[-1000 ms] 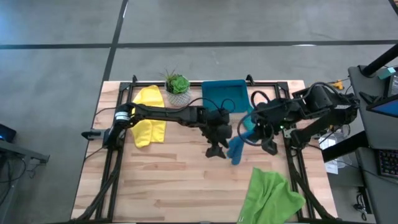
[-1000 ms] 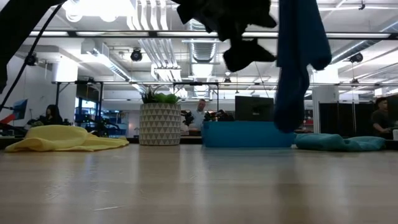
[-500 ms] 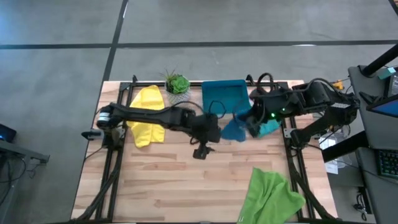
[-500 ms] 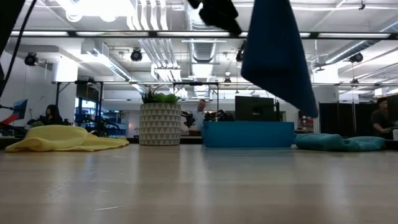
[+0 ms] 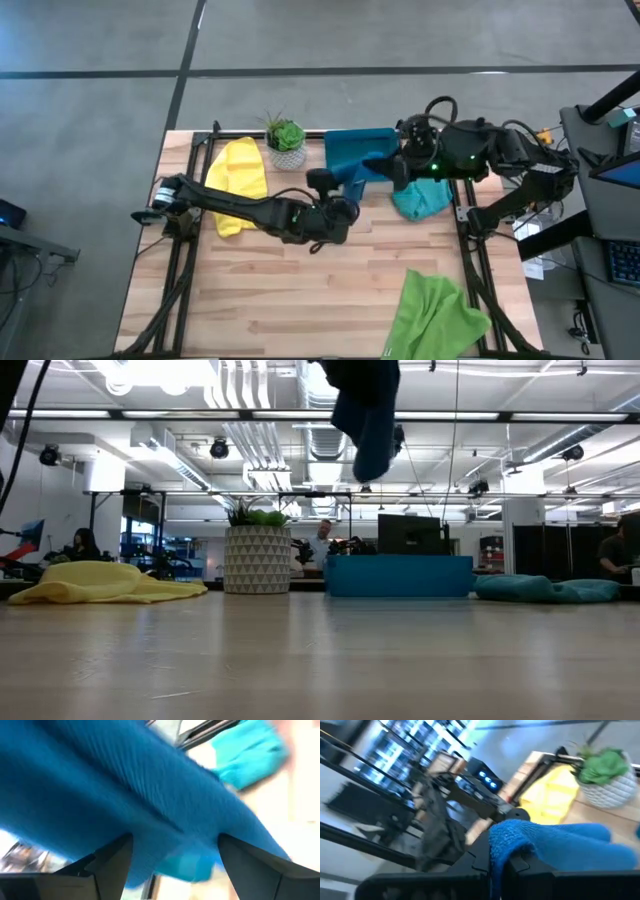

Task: Fold microfiber towels
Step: Fold the dark blue microfiber towel into the dark blue bin

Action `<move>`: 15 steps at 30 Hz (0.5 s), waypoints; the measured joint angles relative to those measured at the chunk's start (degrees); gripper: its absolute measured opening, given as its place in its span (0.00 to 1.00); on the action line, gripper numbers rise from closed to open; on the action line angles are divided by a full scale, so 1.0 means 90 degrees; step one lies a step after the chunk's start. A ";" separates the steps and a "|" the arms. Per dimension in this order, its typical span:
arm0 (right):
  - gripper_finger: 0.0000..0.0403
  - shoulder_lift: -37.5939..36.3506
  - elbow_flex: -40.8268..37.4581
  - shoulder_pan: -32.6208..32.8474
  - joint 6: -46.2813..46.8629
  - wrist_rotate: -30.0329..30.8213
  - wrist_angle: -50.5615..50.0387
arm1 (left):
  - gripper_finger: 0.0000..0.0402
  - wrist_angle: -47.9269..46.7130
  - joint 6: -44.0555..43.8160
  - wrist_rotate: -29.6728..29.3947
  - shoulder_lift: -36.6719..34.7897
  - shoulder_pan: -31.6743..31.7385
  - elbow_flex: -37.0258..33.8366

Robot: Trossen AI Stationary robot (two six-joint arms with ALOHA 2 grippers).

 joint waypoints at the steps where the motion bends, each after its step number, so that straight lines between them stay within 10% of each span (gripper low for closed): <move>1: 0.02 -0.0029 0.0000 -0.0023 -0.0002 0.0000 0.0093 | 0.69 -0.0003 -0.0093 -0.0142 -0.0092 -0.0006 -0.0106; 8: 0.02 -0.0245 0.0027 -0.0115 -0.0201 0.0021 0.0368 | 0.66 0.0386 -0.1425 -0.0644 -0.1459 -0.0103 -0.1395; 15: 0.02 -0.0381 0.0032 -0.0160 -0.0409 0.0235 0.1211 | 0.65 0.2453 -0.1052 0.1684 -0.2240 0.0356 -0.2773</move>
